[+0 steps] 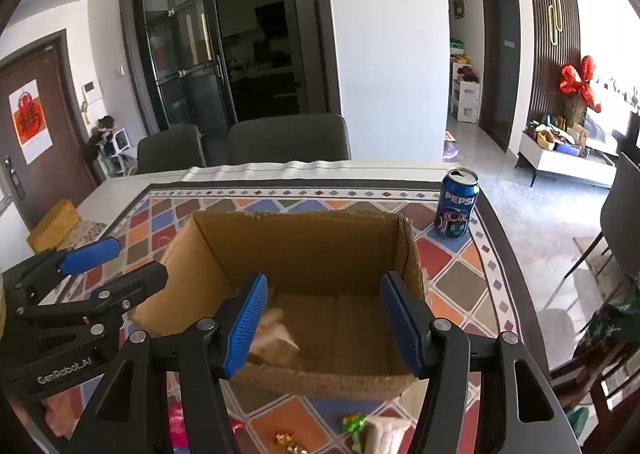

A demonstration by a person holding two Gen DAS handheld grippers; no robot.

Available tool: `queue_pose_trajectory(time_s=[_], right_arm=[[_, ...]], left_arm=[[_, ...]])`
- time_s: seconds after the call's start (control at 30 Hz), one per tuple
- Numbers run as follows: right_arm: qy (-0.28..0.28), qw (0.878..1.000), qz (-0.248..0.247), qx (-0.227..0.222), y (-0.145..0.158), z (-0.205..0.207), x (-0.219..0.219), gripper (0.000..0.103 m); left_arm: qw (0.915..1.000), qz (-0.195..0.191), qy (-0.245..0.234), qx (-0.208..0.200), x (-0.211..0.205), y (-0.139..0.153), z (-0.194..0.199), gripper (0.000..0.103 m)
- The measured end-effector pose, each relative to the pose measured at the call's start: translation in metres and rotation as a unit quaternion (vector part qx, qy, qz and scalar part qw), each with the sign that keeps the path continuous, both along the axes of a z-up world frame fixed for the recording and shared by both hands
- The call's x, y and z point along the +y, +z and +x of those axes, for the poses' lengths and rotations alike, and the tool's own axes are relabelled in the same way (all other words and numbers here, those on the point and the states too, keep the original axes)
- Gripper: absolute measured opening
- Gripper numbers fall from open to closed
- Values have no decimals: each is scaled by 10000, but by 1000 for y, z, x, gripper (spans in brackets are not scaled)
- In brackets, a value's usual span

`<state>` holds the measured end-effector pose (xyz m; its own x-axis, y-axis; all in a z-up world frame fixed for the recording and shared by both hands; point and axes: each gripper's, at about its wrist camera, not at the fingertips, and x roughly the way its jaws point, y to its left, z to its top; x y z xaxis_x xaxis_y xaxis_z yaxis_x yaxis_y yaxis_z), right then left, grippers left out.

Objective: Organize snacks
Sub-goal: 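Raise both grippers out of the box back toward the snacks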

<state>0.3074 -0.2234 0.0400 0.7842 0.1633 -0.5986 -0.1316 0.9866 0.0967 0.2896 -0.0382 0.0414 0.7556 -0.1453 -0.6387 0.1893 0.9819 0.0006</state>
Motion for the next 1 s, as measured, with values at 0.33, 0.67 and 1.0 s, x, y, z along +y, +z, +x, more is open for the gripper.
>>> queue_pose_trajectory(time_s=[0.33, 0.67, 1.0], right_arm=[[42, 9997, 256, -28, 7, -28, 3, 60], [314, 9987, 395, -81, 3, -57, 25, 60], [551, 9972, 493, 141, -17, -74, 44, 60]], left_arm=[[9996, 11, 131, -265, 13, 19, -39, 71], [9991, -20, 276, -331, 33, 14, -73, 73], [9991, -186, 362, 98, 50, -19, -92, 73]])
